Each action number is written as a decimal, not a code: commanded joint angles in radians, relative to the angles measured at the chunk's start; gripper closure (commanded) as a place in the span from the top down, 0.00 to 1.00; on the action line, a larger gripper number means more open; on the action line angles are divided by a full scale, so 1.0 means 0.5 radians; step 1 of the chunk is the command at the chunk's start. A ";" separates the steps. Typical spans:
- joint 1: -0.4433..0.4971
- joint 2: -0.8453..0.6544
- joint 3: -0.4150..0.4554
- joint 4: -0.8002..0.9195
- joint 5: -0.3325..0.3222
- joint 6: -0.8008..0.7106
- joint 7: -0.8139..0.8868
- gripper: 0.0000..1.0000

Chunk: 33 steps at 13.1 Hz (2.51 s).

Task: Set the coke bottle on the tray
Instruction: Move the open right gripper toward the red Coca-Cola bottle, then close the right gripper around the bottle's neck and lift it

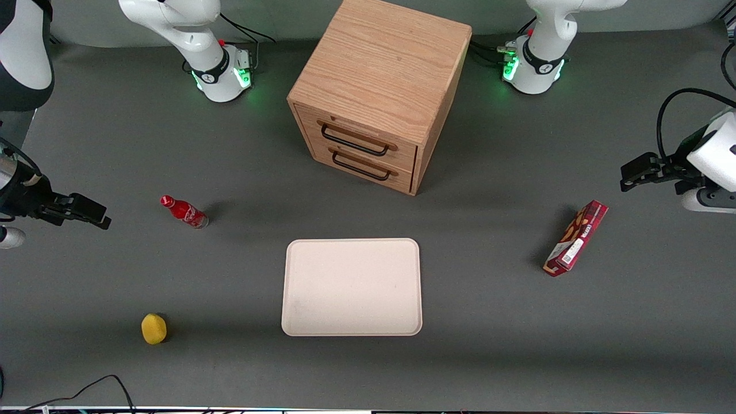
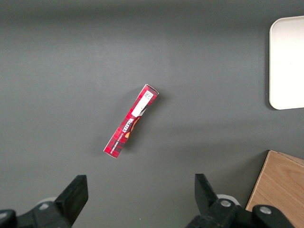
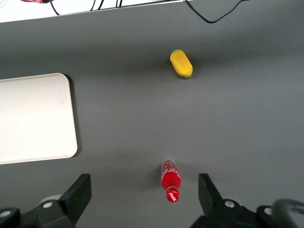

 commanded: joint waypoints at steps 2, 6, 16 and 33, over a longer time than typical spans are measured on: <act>0.010 -0.005 0.001 0.024 0.019 -0.041 0.008 1.00; 0.010 0.028 0.001 0.002 0.022 -0.041 0.011 1.00; 0.001 0.010 0.007 -0.245 0.040 0.103 0.011 1.00; -0.171 -0.463 0.047 -1.636 0.040 1.122 -0.283 0.95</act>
